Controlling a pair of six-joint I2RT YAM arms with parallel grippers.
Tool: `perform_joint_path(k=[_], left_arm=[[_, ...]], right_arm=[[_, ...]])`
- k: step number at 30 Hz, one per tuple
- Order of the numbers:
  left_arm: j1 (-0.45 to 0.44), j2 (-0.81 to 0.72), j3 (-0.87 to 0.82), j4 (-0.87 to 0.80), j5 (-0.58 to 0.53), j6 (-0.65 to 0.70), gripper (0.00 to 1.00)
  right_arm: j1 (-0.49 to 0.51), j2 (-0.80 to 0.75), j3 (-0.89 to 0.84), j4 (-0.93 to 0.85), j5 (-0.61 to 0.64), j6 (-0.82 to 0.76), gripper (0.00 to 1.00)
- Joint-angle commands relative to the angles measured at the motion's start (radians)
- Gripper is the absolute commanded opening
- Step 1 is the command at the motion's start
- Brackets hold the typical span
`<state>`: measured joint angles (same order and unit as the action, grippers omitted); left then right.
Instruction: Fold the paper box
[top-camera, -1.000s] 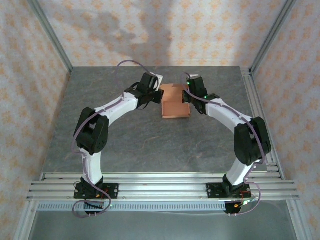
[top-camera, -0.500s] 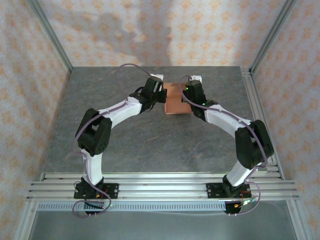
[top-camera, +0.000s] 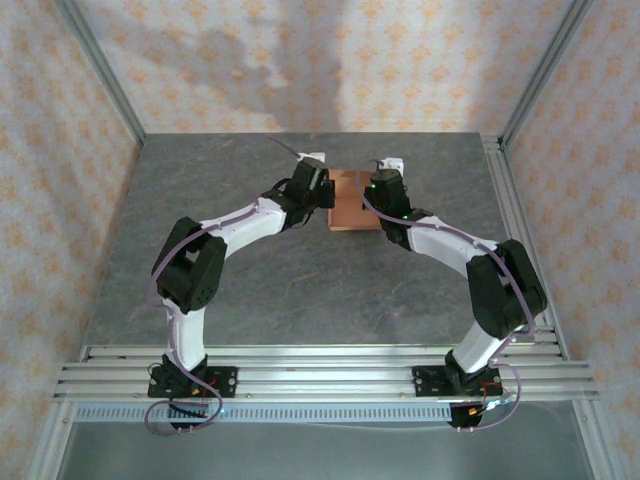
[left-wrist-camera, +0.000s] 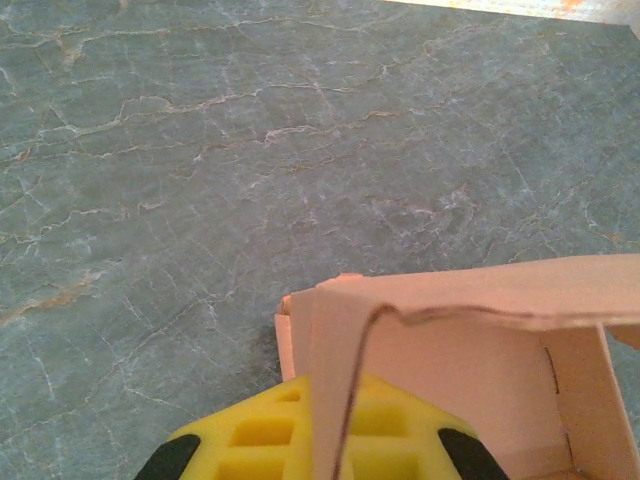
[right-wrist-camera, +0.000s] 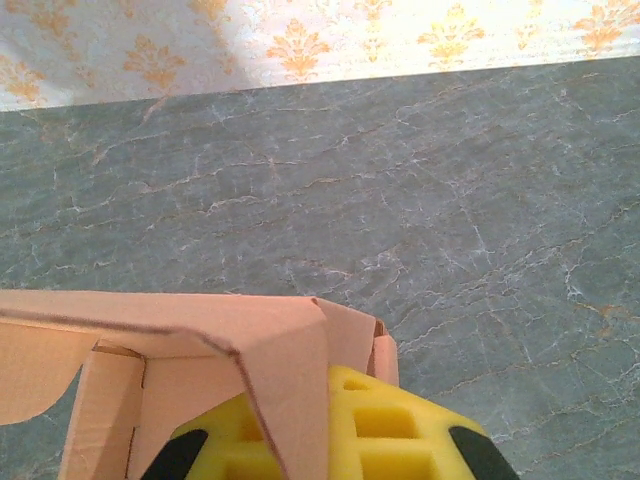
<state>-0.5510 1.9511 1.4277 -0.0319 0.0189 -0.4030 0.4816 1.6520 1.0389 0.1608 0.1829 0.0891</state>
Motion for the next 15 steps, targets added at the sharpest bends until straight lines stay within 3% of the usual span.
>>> perform_joint_path(k=[1,15], left_arm=[[-0.020,0.024,0.023,-0.004,-0.021,-0.046,0.00],[-0.035,0.055,-0.002,0.006,-0.069,-0.084,0.00]], right_arm=[[0.011,0.007,-0.023,0.083,-0.054,-0.023,0.00],[0.002,0.019,-0.136,0.188,-0.131,-0.074,0.00]])
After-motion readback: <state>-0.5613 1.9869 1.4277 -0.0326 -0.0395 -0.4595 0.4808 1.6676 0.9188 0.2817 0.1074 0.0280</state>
